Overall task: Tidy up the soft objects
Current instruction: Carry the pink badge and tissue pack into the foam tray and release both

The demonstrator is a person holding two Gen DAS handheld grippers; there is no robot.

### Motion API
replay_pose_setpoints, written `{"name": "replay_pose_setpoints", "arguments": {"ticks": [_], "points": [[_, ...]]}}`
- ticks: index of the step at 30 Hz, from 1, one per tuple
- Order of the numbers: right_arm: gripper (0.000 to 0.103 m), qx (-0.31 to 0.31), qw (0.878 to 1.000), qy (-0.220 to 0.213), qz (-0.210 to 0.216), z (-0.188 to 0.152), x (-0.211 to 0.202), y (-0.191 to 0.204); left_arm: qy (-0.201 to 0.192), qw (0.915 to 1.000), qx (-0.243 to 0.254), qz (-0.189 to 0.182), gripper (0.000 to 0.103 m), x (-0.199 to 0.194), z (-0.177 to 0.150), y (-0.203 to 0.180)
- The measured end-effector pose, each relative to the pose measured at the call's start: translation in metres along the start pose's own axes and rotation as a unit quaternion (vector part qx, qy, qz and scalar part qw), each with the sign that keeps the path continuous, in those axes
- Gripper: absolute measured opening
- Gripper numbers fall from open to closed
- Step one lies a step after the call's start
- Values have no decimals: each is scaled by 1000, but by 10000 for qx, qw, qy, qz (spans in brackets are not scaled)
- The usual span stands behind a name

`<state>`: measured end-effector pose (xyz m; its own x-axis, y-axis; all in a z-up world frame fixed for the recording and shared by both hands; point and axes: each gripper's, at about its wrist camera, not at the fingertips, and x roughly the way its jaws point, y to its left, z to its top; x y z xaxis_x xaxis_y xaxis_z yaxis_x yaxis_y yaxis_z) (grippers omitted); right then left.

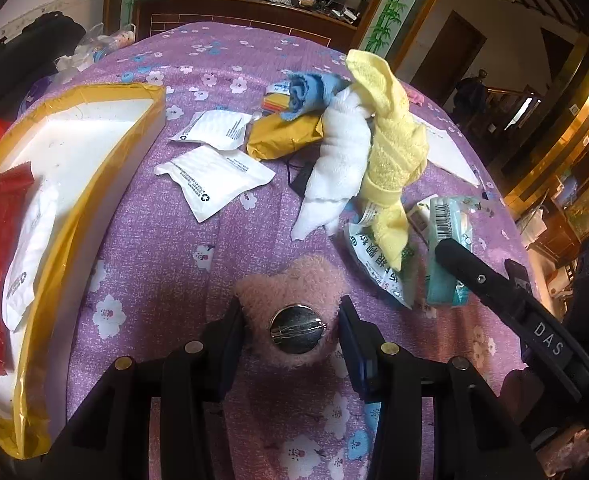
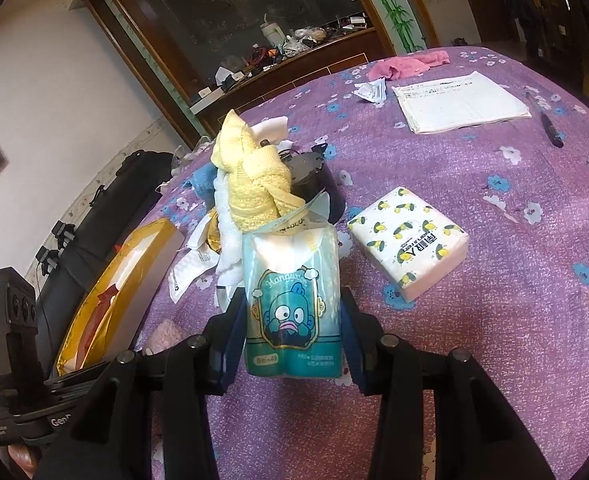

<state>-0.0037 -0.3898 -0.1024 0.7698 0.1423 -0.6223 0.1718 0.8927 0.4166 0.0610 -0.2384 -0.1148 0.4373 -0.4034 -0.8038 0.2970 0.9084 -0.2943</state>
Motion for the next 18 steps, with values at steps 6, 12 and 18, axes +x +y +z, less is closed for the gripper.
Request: {"name": "replay_pose_setpoints", "arguments": {"ticks": [6,12,18], "points": [[42,-215,9997,-72,9,-2,-2,6,-110,9999,-29,51,47,-8,2,1],[43,-139,9997,-120,173,-3,-4,3,-191,9997,-134,35,47,-17,3,8],[43,-183,9989,-39,435,-3,-5,11,-393,9989,-239,-19,47,-42,8,18]]}}
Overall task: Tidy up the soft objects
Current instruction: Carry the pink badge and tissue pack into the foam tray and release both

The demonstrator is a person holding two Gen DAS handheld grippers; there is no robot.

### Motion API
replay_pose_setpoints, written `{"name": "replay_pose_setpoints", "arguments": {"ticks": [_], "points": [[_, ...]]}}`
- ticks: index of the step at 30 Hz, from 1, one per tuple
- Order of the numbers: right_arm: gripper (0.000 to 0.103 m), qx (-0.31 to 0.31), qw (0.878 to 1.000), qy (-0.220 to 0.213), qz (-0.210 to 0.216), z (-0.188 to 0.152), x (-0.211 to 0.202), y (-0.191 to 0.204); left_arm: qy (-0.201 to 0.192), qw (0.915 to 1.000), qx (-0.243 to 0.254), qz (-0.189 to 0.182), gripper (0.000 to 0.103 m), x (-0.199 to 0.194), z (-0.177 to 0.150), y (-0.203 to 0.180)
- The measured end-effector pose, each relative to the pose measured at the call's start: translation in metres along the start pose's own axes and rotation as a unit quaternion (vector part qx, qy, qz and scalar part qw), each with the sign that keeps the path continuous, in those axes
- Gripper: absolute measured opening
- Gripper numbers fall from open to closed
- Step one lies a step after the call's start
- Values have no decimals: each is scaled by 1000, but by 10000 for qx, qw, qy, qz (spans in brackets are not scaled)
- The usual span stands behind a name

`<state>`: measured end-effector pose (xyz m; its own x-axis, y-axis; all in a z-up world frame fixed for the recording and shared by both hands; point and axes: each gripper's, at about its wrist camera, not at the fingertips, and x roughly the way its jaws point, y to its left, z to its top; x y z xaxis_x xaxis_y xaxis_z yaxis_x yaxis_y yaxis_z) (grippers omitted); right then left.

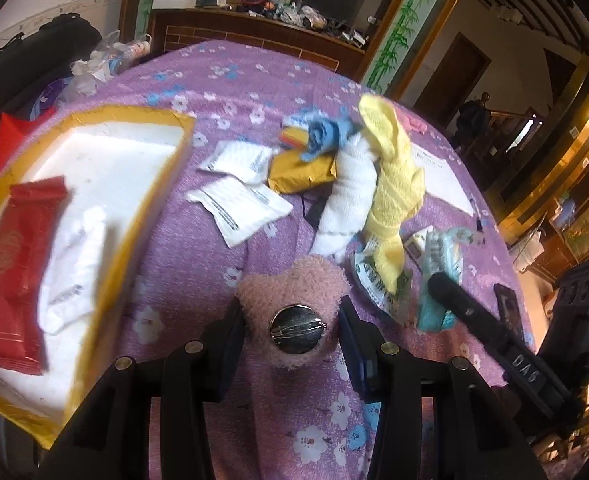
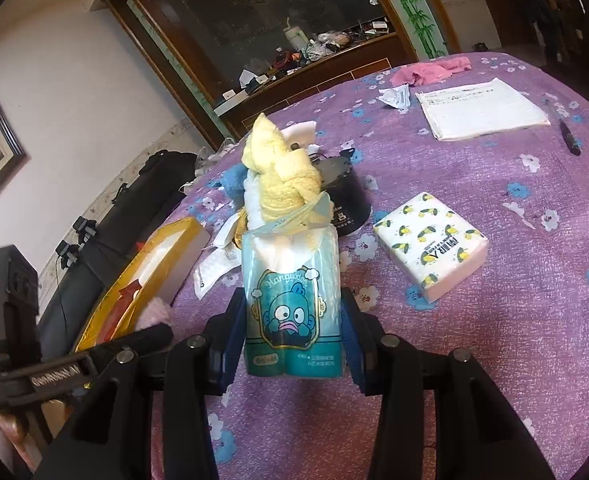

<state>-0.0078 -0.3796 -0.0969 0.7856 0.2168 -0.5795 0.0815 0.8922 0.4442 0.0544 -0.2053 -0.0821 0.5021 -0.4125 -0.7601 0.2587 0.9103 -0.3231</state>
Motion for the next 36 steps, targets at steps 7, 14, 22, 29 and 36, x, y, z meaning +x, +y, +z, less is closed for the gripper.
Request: {"name": "replay_pose_setpoints", "arguments": {"ticks": [7,14,22,29,36], "points": [[43,-166,9960,217,852,1,7,54,-403,9988,-212,162,47,-44,14,25],[43,-610,9894,455,1236,4,27,115,-770,9945,-559,433,47,-73,23,70],[43,-797,9845,782,1353,1,57,154,-820,9900,-1009,550,47,-77,28,122],[43,-912,9828,830,1373,6,71,174,-808,9885,-1072,693,47,-69,39,148],[43,-1066,9824,981,1181,10,104,197,-776,9853,-1253,868,47,-56,60,182]]}}
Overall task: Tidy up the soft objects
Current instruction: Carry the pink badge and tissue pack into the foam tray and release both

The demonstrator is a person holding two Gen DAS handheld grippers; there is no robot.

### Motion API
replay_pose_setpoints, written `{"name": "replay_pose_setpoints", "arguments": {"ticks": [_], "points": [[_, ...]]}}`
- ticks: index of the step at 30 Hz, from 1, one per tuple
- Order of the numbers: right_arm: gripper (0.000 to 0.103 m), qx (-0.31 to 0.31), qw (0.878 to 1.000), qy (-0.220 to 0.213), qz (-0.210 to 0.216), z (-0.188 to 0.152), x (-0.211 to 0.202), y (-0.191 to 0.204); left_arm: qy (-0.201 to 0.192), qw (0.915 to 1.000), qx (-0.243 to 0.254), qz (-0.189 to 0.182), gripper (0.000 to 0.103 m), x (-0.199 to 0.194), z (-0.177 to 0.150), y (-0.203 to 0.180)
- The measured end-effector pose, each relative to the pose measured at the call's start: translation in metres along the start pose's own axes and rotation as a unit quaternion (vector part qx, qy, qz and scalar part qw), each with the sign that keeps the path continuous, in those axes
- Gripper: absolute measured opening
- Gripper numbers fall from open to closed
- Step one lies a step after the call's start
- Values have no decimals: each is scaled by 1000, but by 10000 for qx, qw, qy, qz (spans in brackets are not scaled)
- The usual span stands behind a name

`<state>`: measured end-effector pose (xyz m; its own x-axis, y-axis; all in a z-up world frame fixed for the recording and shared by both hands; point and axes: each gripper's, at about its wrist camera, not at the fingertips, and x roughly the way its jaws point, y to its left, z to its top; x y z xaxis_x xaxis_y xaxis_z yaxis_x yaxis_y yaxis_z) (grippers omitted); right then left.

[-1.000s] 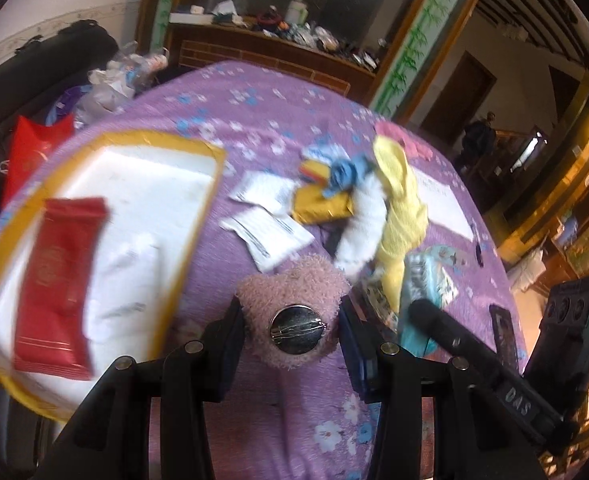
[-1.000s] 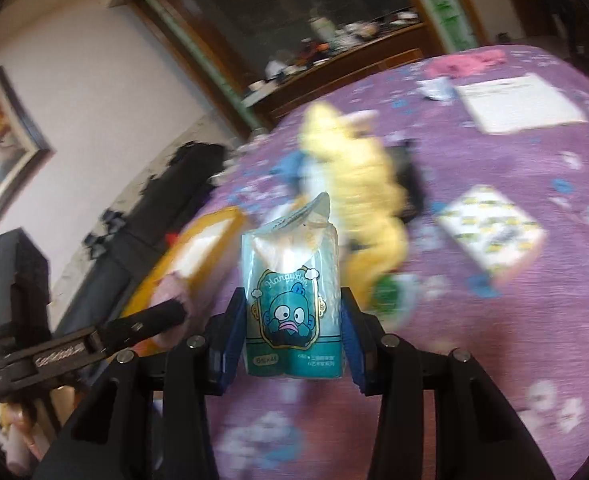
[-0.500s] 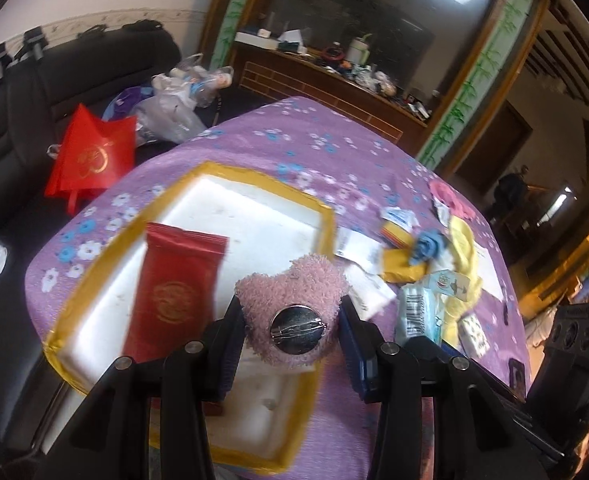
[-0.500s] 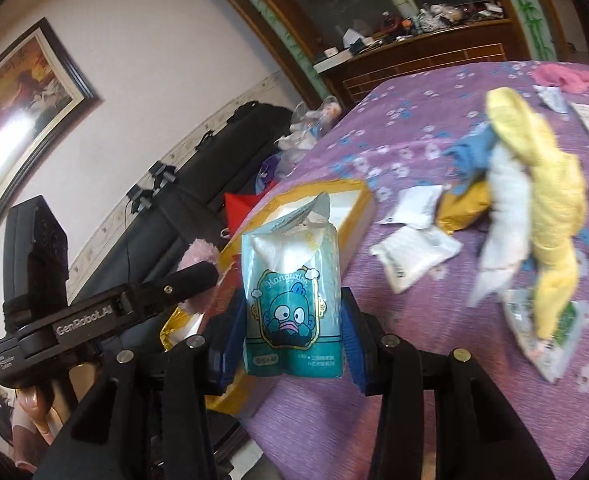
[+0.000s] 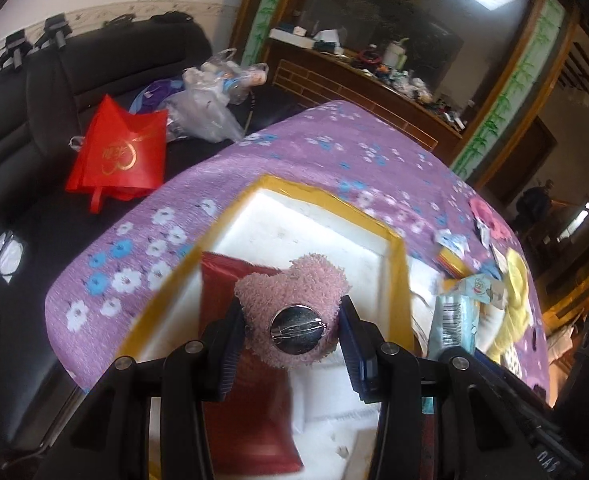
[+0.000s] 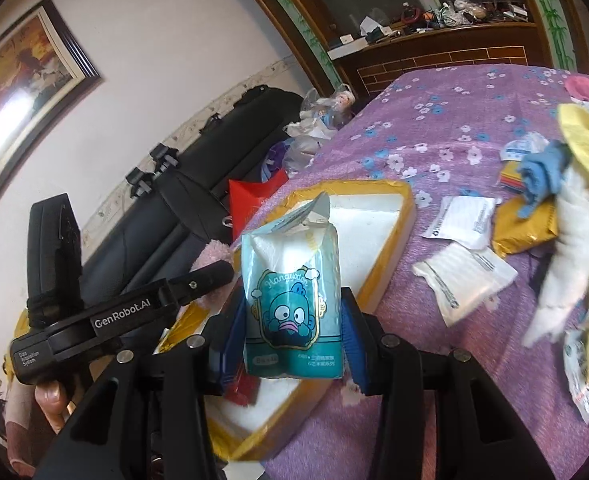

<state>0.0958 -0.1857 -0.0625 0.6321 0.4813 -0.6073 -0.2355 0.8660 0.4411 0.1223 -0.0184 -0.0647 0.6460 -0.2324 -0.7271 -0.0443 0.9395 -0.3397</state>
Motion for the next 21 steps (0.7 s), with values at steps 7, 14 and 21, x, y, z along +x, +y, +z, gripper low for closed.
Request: {"name": "replay_pose_setpoints", "arguments": {"ticks": [7,14,21], "points": [[44,38,9997,186,-135,34,44,1,277,9987,388,-164,48,39,38,-1],[47,58,9984,496,-270,40,81,-4,768,9960,440,132,52,84,37,7],[67,-12,9986,505,-127,29,73,0,586,9982,107,46,86,58,30,20]]}}
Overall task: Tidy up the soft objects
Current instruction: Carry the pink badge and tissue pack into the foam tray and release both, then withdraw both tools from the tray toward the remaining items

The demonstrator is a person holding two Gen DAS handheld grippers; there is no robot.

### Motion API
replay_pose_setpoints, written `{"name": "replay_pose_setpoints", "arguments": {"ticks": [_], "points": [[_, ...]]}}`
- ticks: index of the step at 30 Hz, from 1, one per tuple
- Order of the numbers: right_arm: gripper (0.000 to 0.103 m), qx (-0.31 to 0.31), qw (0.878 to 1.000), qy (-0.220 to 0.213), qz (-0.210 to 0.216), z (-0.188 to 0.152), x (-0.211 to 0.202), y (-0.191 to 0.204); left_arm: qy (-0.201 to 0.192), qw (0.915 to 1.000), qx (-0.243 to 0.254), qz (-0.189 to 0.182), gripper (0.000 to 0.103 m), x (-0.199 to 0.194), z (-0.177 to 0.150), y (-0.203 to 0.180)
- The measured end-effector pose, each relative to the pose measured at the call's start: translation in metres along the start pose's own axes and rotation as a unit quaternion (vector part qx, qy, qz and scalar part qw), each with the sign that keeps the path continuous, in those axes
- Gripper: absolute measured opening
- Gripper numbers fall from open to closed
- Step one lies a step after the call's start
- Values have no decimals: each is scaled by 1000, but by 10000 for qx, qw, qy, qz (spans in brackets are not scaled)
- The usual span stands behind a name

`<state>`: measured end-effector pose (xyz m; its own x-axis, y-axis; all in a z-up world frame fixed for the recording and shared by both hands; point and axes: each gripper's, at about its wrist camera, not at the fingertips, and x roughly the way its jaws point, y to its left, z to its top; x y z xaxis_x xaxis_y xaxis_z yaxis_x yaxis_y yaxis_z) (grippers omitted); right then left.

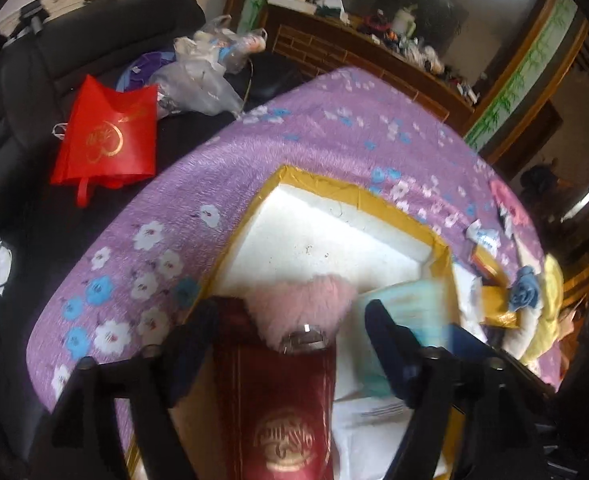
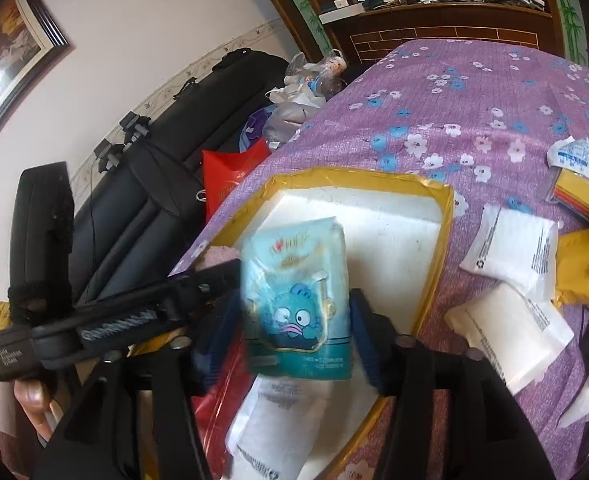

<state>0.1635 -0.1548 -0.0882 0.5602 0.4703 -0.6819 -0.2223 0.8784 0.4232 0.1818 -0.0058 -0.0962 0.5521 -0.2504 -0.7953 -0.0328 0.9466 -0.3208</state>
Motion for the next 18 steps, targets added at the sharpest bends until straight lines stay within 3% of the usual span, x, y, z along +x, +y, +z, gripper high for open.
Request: {"name": "replay_pose_setpoints", "arguments": {"ticks": [2,11,18], "points": [[71,-28,9999,-111,92,-4,-13,2,-92,9999,-30,43,91,-10,-5,0],[72,-2,9972,-505,545,-51,-89,-4,-715,9973,-18,142,91,-66,-59,-33],[71,330,9968,-681,265,-99,-140,-46,-556,9953,777,-169,92,-89,-124,-109]]}}
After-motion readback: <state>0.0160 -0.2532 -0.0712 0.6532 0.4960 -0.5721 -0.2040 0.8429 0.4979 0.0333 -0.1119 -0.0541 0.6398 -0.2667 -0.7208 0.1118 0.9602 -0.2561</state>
